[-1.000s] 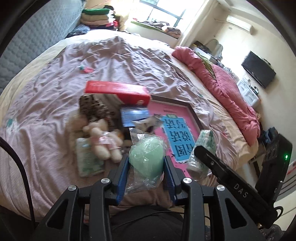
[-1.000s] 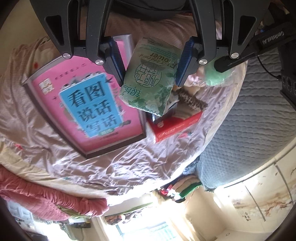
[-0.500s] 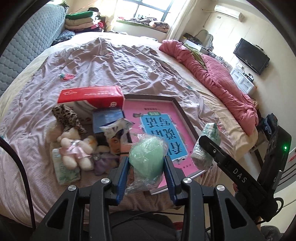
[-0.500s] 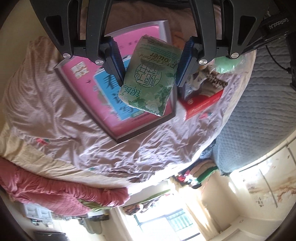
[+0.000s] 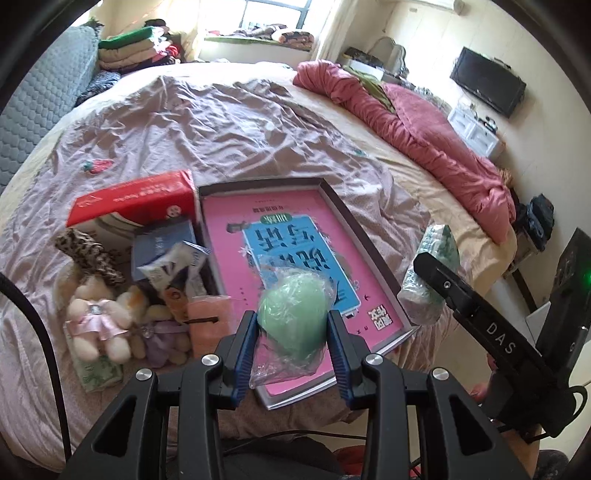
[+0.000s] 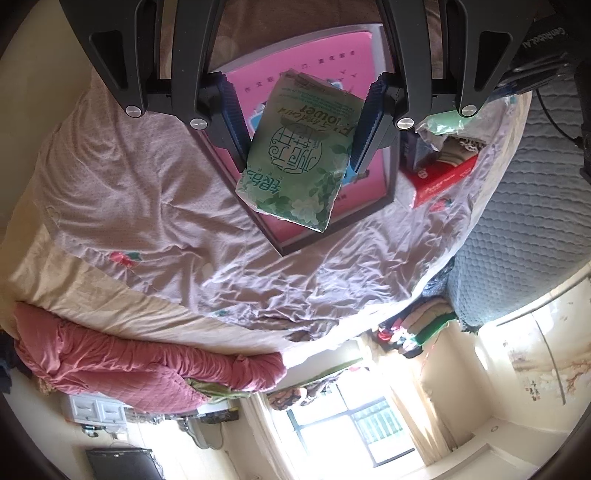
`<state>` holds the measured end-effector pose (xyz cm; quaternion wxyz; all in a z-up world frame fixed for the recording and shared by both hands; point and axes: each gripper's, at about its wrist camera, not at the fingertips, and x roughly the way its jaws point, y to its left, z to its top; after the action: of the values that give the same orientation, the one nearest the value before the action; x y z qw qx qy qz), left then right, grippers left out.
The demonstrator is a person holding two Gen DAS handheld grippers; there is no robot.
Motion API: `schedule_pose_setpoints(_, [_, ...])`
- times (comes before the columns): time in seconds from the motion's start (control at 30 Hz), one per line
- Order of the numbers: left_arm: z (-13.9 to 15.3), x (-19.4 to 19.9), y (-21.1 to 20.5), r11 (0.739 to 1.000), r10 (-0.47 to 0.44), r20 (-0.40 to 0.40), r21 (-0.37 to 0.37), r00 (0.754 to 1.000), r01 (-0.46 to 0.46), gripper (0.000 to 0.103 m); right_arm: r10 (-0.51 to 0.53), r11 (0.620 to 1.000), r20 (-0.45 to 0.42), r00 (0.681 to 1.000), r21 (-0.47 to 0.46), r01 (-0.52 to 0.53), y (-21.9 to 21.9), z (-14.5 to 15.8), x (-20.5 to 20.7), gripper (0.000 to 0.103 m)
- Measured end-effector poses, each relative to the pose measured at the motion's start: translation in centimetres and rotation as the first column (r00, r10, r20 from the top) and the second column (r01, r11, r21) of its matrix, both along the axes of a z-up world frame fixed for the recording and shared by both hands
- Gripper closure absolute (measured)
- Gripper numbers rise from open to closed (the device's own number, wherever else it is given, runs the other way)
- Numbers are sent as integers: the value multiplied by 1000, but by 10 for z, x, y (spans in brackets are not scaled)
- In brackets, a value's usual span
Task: Organize soft objects
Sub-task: 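Carry the tissue pack and green ball with both tools over the pink tray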
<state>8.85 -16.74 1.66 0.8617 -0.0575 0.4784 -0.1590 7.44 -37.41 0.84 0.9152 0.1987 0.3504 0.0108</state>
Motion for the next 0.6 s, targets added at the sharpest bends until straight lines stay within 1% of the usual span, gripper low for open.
schedule_pose_setpoints(0.23, [-25,10,-23,999,-35,-55,39,998,37,65,22,1000,-81,996,-15,-24,-6,-24,8,47])
schedule_pose_setpoints(0.47, [-50,19,-39,996,-57,-109,67,992,65,65,46,999,-120,992,-9,-47,-8,-42,16,47])
schedule_pose_setpoints(0.6, [-63,22,-46,993,-70,-138,81,988,82,65,61,997,-148,987,-27,-65,-6,-51,23,47])
